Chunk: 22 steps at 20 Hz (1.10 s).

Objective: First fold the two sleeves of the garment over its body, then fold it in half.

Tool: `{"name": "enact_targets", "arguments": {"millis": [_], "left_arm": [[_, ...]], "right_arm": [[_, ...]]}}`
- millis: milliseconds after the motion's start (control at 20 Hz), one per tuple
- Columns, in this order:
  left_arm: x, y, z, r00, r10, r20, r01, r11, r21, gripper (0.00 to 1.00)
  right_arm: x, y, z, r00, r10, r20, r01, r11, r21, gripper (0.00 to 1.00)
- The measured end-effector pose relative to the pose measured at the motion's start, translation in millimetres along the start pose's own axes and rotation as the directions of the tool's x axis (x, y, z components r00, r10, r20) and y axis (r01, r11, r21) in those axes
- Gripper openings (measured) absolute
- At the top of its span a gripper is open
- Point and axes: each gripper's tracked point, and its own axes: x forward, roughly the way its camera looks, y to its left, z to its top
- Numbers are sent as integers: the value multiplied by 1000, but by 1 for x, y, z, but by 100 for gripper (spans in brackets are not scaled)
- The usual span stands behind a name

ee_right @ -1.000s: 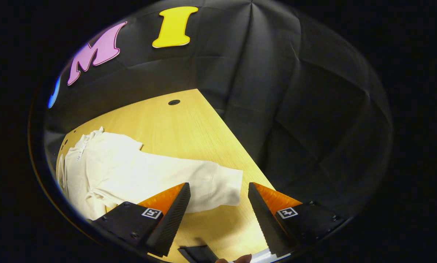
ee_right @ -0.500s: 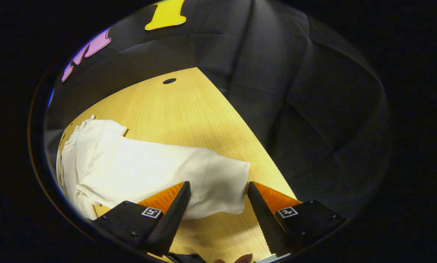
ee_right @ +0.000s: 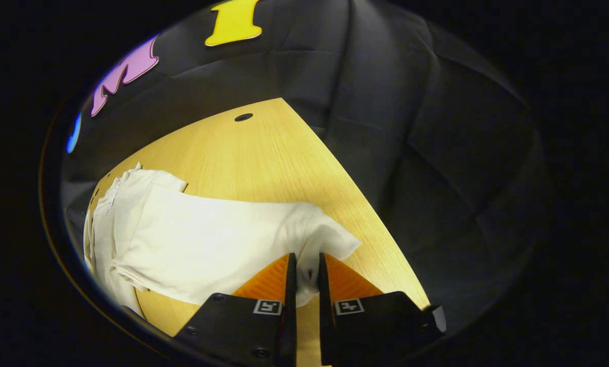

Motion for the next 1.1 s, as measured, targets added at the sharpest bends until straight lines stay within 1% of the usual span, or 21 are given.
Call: {"name": "enact_targets", "arguments": {"millis": [100,250,500,750,1000,1100], "left_arm": [[-2,8,-2,1000,-5,0,5,1000,11,95],[-5,22,-7,1000,-28,-1,28,1000,14,95],[-5,51,-11,997,-73,7,73,997,-3,95],[-2,80,-15,993,-113,24,113,993,-30,95],[2,117,-20,991,-126,37,128,990,-64,95],[3,133,-24,991,-127,39,129,989,-77,95]], "right_arm": [[-2,3,-1,1000,20,-16,-19,998,58,12],[-17,5,3,1000,18,12,-19,993,115,12],[-63,23,2,997,-6,70,-2,994,107,12],[-109,66,10,989,9,147,-27,993,119,12],[-144,128,31,969,59,240,-85,991,101,11],[-158,158,40,958,92,273,-123,988,97,11]]}}
